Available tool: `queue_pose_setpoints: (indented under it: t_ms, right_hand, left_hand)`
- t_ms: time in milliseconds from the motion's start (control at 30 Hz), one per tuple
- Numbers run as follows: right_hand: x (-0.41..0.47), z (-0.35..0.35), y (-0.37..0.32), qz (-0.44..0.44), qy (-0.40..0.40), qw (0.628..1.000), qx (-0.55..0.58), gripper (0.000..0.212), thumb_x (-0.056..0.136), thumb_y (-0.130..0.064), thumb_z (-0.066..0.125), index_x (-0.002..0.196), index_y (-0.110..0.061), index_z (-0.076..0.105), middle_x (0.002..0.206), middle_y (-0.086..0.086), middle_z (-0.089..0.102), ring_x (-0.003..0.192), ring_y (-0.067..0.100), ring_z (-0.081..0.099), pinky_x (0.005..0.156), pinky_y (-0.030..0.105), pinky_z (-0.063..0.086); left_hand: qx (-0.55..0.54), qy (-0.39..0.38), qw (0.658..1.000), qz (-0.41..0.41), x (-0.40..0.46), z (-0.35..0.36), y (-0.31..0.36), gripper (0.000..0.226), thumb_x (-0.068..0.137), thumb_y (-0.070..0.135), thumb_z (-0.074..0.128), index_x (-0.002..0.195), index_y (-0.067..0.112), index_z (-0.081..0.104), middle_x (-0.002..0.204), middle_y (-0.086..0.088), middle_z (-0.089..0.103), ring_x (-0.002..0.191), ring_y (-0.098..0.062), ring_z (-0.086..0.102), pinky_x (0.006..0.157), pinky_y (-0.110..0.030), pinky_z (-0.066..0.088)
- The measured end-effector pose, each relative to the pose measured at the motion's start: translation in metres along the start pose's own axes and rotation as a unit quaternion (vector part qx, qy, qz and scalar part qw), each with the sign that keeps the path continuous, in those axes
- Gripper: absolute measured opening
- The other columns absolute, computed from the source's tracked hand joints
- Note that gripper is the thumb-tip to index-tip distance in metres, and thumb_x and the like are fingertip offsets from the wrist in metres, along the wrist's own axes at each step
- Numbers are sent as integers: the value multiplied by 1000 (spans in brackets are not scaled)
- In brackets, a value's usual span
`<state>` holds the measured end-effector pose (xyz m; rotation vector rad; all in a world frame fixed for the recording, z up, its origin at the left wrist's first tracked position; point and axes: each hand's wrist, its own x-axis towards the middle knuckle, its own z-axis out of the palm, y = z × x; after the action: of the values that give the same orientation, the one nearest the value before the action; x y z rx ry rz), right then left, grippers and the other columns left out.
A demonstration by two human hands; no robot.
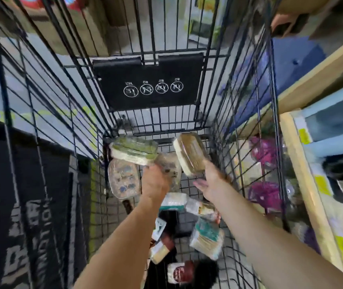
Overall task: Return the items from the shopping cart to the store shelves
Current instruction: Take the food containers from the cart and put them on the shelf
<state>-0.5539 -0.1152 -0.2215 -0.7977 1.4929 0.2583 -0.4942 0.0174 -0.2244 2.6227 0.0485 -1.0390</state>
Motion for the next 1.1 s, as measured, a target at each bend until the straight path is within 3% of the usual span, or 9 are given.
queue_pose_setpoints:
  t_ms: [67, 133, 233, 367, 500, 633, 867, 1000, 1100]
  right_hand:
    - [15, 6, 5, 17, 2, 1000, 26, 55, 91, -48, 65, 130, -12, 52, 116, 17, 59, 99, 28, 64, 66, 33, 57]
    - [21, 7, 8, 35, -9, 998, 54, 44, 93, -41, 65, 123, -10, 54, 120, 21, 60, 105, 30, 65, 71, 35, 58]
    - [21, 7, 8, 38, -19, 997, 65, 19, 95, -28, 65, 99, -10, 59, 117, 19, 65, 99, 26, 68, 93, 36, 57]
    - [6, 7, 0, 26, -40, 995, 84, 24, 90, -23, 72, 103, -7, 61, 112, 19, 65, 102, 25, 66, 98, 36, 55]
    - [-32, 1, -2, 13, -74, 990, 123, 18, 93, -25, 69, 94, -11, 57, 103, 18, 63, 94, 27, 63, 103, 39, 52]
    - [-71, -16, 3, -1, -103, 977, 188, 21, 92, -21, 68, 105, -7, 60, 105, 19, 64, 100, 31, 65, 100, 40, 53]
    - [-196, -45, -9, -66, -135, 965, 216, 17, 91, -16, 67, 100, -2, 66, 85, 13, 66, 87, 30, 65, 93, 40, 55]
    - [-273, -86, -29, -207, -139, 951, 180, 7, 92, -10, 64, 98, -9, 69, 82, 10, 69, 70, 26, 64, 71, 33, 54]
    - [-328, -137, -44, -323, -137, 918, 187, 28, 94, -6, 61, 122, -12, 62, 93, 10, 72, 68, 28, 62, 65, 36, 57]
  left_hand:
    - [19, -11, 1000, -7, 8, 13, -5, 69, 96, 33, 61, 146, -3, 30, 137, -21, 51, 119, -34, 59, 101, -38, 50]
    - [-16, -15, 999, -23, 9, 26, -8, 82, 93, 28, 64, 152, 7, 11, 128, -22, 58, 102, -35, 67, 87, -37, 57]
    - [-109, 1, 994, -27, 12, 42, -14, 96, 83, 28, 79, 145, 7, 9, 99, -16, 67, 75, -26, 68, 73, -38, 62]
    - [-72, -1, 994, -78, 15, 37, -10, 109, 73, 41, 85, 146, 22, 7, 99, -8, 56, 84, -26, 66, 80, -40, 61]
    - [-126, -55, 987, -83, 10, 28, 3, 62, 77, 32, 83, 122, 11, 45, 109, -8, 60, 93, -23, 65, 83, -38, 60]
    - [-212, -59, 975, -39, -24, 2, 15, 23, 88, 9, 68, 104, 10, 52, 101, -9, 65, 77, -15, 61, 63, -28, 56]
    - [-439, -44, 897, 30, -126, -81, 26, 33, 84, 3, 68, 112, 17, 57, 87, -2, 74, 72, -14, 69, 69, -31, 56]
    - [-507, -70, 857, 65, -192, -116, 54, 27, 82, 14, 71, 102, 18, 52, 75, -2, 68, 68, -18, 66, 76, -41, 52]
    - [-516, -74, 842, 137, -255, -138, 92, 29, 73, 29, 75, 97, 20, 60, 83, -2, 73, 69, -16, 67, 69, -35, 50]
